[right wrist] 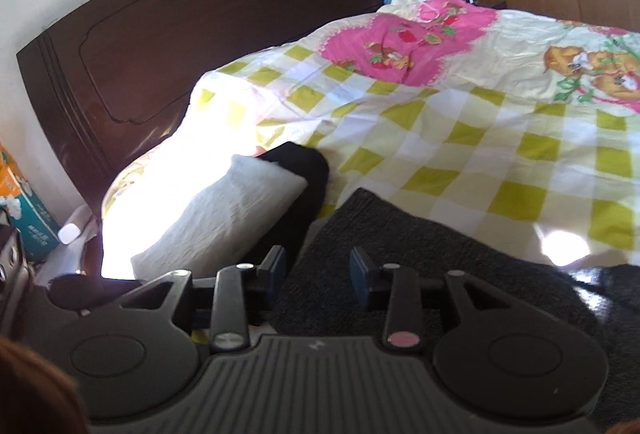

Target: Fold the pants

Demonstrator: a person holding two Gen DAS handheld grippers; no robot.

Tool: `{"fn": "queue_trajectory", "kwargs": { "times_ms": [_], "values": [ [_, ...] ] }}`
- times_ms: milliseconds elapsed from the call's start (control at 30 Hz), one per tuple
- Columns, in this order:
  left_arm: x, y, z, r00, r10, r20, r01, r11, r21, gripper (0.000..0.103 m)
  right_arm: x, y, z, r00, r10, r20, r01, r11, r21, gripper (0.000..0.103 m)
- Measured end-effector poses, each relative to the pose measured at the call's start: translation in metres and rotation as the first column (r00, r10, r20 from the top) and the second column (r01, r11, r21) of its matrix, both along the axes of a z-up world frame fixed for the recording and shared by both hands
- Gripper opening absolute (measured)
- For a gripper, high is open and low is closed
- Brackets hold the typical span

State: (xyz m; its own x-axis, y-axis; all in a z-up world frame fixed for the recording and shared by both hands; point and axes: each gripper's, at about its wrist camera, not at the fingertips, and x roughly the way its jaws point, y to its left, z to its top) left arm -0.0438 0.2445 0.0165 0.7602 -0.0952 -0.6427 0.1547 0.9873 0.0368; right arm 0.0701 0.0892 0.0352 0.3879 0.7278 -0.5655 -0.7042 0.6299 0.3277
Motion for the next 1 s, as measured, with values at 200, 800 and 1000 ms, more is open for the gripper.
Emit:
{"fn": "queue_trajectory", "kwargs": {
  "times_ms": [200, 800, 1000],
  "values": [
    [0.066, -0.031, -0.011, 0.997, -0.060, 0.053, 0.061, 0.998, -0.010, 0.061, 0.017, -0.062, -0.022, 0.978, -0.202, -0.044, 0.198, 0.977, -0.084, 0.039],
    [0.127, -0.068, -0.032, 0.995, 0.022, -0.098, -0.012, 0.995, 0.104, 0.061, 0.013, -0.103, -0.030, 0.938, -0.344, 0.045, 0.345, 0.914, -0.214, 0.031],
    [0.129, -0.085, -0.045, 0.987, 0.019, -0.160, -0.003, 0.995, 0.100, 0.061, 0.009, -0.123, -0.037, 0.914, -0.404, 0.037, 0.399, 0.879, -0.262, 0.031]
  ]
}}
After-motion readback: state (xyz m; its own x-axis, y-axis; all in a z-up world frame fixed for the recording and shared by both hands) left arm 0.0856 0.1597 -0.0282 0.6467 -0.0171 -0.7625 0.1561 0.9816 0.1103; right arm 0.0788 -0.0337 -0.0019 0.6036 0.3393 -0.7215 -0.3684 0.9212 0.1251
